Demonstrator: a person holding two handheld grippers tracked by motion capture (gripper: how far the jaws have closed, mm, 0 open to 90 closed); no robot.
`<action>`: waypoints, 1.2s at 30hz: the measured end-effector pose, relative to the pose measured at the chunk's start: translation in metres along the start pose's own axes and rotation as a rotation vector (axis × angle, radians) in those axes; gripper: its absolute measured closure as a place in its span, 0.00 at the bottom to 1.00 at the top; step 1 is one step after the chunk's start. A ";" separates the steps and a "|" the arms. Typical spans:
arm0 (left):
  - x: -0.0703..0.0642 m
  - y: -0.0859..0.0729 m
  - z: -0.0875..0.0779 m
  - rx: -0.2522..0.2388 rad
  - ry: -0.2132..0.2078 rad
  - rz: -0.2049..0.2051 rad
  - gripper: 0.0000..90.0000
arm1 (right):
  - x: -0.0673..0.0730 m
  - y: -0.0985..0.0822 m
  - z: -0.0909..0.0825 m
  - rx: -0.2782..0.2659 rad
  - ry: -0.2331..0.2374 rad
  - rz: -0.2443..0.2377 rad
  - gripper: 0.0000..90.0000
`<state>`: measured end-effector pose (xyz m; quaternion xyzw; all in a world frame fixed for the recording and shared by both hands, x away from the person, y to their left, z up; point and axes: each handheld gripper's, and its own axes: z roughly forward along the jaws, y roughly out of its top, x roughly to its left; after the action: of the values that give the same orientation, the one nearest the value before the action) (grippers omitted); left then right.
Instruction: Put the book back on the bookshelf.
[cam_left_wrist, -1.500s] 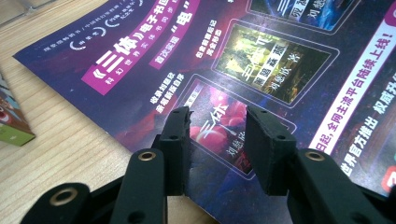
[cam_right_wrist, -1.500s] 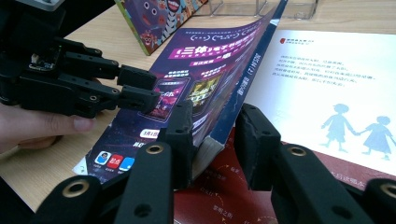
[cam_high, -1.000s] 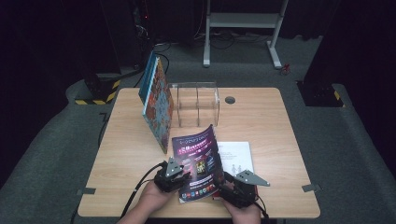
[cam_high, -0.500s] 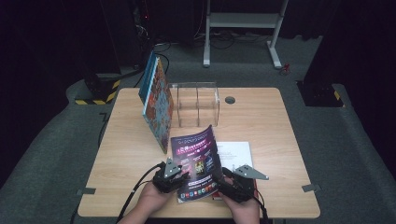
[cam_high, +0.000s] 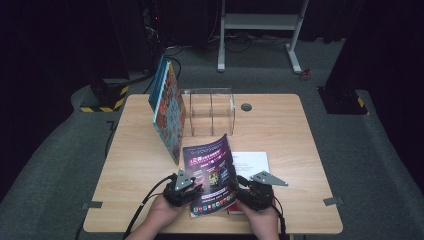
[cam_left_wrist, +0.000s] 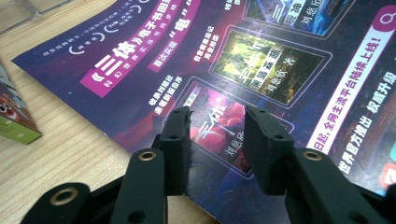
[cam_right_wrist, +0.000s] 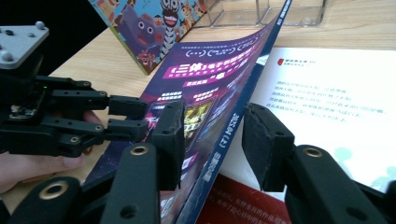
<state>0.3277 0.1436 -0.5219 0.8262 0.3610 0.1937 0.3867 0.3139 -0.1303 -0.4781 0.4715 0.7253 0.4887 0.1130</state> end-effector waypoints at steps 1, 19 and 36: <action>0.000 0.000 0.000 0.000 0.001 0.000 0.68 | 0.000 0.000 0.001 0.002 -0.001 0.002 0.68; 0.003 0.000 0.000 0.001 0.008 -0.030 0.65 | 0.009 -0.010 -0.007 0.014 -0.058 -0.038 0.78; 0.010 0.001 -0.001 0.020 0.068 -0.130 0.49 | 0.016 -0.020 -0.012 0.031 -0.036 -0.054 0.81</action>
<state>0.3348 0.1511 -0.5202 0.7976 0.4289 0.1926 0.3778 0.2866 -0.1259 -0.4838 0.4621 0.7431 0.4657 0.1320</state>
